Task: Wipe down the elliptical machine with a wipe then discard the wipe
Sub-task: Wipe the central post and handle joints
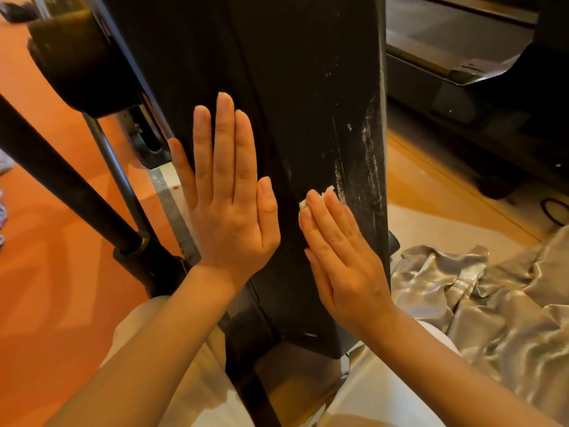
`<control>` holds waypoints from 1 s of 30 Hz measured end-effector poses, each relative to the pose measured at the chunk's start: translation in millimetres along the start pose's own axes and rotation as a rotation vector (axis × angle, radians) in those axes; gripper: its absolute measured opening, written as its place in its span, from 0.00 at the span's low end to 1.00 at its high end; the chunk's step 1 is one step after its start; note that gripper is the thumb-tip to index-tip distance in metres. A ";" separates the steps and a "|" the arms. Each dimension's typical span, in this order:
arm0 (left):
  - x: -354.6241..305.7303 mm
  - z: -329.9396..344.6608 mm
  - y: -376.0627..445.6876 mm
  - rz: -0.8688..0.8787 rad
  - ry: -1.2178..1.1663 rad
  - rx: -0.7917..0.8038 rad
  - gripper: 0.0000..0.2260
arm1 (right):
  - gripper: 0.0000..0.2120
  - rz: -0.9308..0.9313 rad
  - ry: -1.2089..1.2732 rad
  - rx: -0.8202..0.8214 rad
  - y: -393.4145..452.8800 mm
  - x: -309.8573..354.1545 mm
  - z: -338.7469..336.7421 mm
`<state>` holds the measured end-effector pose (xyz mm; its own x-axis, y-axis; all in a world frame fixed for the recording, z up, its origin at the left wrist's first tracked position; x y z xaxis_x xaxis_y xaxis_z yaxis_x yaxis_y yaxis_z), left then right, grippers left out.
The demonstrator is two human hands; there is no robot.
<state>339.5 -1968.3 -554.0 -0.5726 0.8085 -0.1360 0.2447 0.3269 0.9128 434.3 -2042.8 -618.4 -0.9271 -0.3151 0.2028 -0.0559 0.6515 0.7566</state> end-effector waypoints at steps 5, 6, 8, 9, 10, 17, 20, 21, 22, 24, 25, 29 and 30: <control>1.7 -0.6 0.3 -0.005 -0.006 -0.002 0.22 | 0.18 0.052 0.063 -0.082 28.4 -2.7 -8.4; 1.4 -0.2 0.2 -0.003 -0.002 0.005 0.22 | 0.18 0.061 0.067 -0.074 23.5 -4.6 -7.2; 0.5 0.0 -0.7 0.004 0.006 0.014 0.21 | 0.19 0.084 0.055 -0.046 3.6 -9.4 -3.7; 0.3 -0.1 -1.2 0.007 0.009 0.015 0.21 | 0.19 0.089 0.037 -0.033 -7.3 -11.4 -2.0; 0.5 -0.3 -1.5 0.008 0.010 0.015 0.21 | 0.19 0.088 0.019 -0.022 -16.2 -12.9 -0.7; 1.4 -1.3 -1.8 0.008 0.011 -0.005 0.21 | 0.18 0.116 0.070 -0.085 10.3 -17.0 -8.8; 0.7 -1.2 -2.2 0.013 0.011 -0.005 0.21 | 0.18 0.147 0.100 -0.094 17.2 -18.2 -10.5; 0.7 -1.1 -2.2 0.013 0.012 -0.005 0.21 | 0.18 0.157 0.101 -0.084 11.3 -19.9 -8.7; 0.6 -1.1 -2.2 0.012 0.011 -0.005 0.21 | 0.19 0.173 0.099 -0.067 1.4 -22.1 -6.5; 0.6 -1.4 -2.7 0.010 0.008 -0.007 0.21 | 0.19 0.203 0.077 -0.037 -22.6 -26.5 -2.4; 0.9 -1.7 -2.7 0.009 0.009 -0.009 0.21 | 0.20 0.207 0.064 -0.025 -31.3 -27.6 -1.1; 0.6 -2.0 -3.5 0.003 -0.003 -0.010 0.21 | 0.20 0.203 0.066 -0.021 -18.4 -29.1 -4.6; 0.4 -2.3 -3.4 0.000 -0.003 -0.012 0.21 | 0.20 0.191 0.075 -0.038 -3.9 -28.6 -8.5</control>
<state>336.7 -1970.2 -556.2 -0.5700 0.8101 -0.1371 0.2354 0.3209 0.9174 464.3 -2042.1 -621.8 -0.8890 -0.2397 0.3901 0.1340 0.6785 0.7223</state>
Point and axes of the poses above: each hand's wrist, its own y-axis towards the middle knuckle, its own z-axis out of the palm, x = y × z, the point moved 10 cm from there along y, towards the middle knuckle, and after that the axes turned 4 degrees about -y, right-handed, at the moved point
